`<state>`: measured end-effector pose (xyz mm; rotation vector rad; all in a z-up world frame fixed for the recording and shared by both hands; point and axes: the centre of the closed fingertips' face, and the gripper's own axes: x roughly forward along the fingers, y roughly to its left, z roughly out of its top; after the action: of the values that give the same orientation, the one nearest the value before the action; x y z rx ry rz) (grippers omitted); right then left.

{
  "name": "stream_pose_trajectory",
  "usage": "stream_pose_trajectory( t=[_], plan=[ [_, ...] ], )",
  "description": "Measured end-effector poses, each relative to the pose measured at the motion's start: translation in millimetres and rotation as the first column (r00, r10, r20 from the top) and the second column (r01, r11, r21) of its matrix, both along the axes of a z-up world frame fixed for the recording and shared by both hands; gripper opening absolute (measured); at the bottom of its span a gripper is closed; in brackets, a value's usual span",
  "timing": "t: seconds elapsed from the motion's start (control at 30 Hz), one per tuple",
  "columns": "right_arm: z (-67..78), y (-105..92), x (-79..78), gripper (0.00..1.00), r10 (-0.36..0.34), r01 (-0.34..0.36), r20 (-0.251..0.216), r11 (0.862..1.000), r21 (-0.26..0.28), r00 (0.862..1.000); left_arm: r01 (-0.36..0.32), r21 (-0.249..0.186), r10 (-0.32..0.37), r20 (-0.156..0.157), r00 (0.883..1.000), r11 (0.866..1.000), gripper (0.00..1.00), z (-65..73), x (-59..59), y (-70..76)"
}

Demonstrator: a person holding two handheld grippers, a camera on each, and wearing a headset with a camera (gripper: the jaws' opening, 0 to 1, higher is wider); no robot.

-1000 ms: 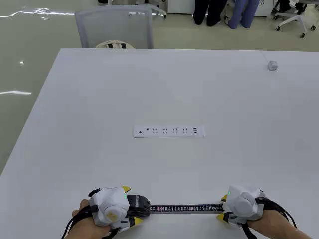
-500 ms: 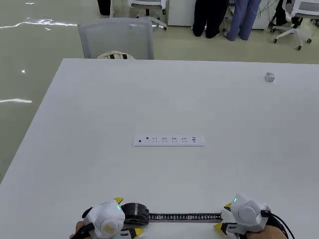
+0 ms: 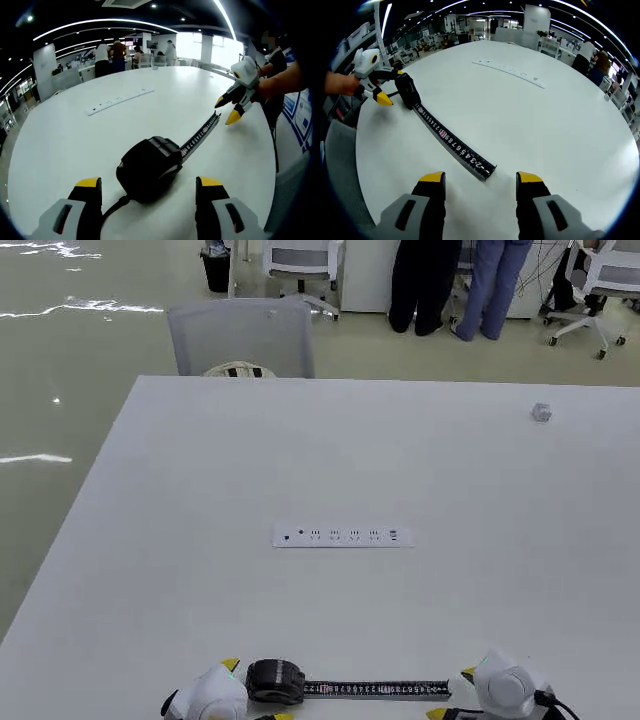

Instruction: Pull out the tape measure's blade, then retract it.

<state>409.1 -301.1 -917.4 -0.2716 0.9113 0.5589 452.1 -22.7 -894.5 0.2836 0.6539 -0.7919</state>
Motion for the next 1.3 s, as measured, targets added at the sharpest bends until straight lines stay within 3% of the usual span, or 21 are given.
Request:
stream_pose_trajectory(
  t=[0.4,0.8,1.3],
  plan=[
    [3.4,3.4,-17.0,0.65,-0.105,0.104,0.018,0.994,0.036,0.994,-0.122,-0.053,0.122,-0.016,0.992,0.991,0.77,6.7,-14.3,10.4],
    [7.2,10.9,-33.7,0.72,-0.197,0.194,0.034,0.977,0.083,0.980,-0.182,-0.092,0.181,-0.024,0.983,0.979,0.80,13.5,-23.5,11.8],
    [22.0,13.6,-44.5,0.80,-0.289,0.280,0.061,0.952,0.125,0.955,-0.242,-0.091,0.241,-0.026,0.970,0.966,0.87,18.4,-40.3,17.4]
  ],
)
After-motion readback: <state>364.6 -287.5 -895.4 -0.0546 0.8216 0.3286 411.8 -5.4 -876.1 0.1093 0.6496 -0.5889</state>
